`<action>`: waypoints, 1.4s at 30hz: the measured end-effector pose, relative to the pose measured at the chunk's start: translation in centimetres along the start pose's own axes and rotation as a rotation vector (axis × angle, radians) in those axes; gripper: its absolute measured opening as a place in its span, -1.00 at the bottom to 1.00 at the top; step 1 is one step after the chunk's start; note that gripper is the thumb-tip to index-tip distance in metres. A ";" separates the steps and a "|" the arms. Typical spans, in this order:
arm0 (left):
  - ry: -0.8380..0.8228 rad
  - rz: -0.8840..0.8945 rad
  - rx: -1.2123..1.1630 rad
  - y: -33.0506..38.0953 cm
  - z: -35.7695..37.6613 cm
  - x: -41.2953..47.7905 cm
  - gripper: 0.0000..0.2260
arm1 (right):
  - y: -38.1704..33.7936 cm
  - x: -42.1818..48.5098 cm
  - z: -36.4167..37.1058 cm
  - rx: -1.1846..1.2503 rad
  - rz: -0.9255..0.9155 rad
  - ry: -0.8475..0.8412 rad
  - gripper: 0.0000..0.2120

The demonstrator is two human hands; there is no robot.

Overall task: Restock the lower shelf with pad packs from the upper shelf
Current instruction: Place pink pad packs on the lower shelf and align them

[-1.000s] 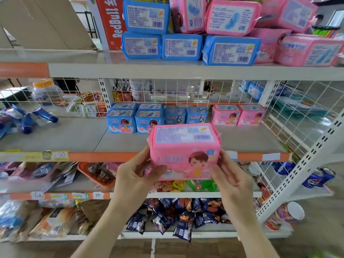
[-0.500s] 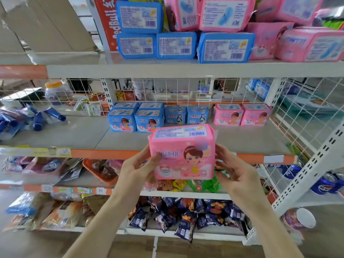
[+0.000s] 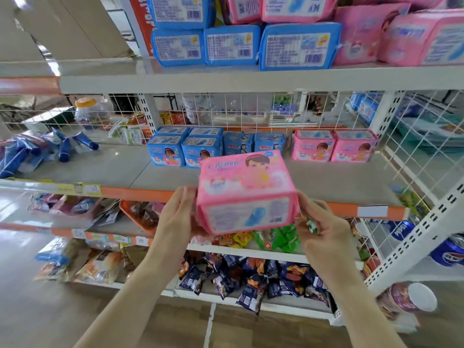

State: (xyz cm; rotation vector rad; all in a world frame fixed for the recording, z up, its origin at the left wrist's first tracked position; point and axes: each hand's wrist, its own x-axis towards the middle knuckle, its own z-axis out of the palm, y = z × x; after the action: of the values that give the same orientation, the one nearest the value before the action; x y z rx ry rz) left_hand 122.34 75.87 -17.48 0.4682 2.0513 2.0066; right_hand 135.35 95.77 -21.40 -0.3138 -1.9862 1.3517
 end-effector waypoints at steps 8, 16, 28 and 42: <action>-0.087 0.305 0.245 -2.1 -1.7 1.1 -0.42 | 0.4 1.2 2.0 -0.025 0.010 0.041 -0.54; -0.050 0.508 0.213 -1.2 -3.1 4.3 -0.52 | -1.7 3.6 3.8 0.043 0.023 0.034 -0.62; -0.161 0.384 0.032 -0.1 -5.7 9.2 -0.69 | -6.1 6.7 8.2 0.191 -0.016 0.146 -0.68; -0.223 0.229 0.111 -1.2 -4.9 13.0 -0.57 | -5.4 6.0 11.1 -0.098 0.294 0.410 -0.49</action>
State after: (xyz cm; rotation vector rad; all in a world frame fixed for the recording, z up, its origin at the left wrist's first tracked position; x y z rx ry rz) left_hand 108.38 76.36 -17.79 0.9422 2.0543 1.8630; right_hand 124.60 88.82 -16.40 -0.8848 -1.7058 1.2425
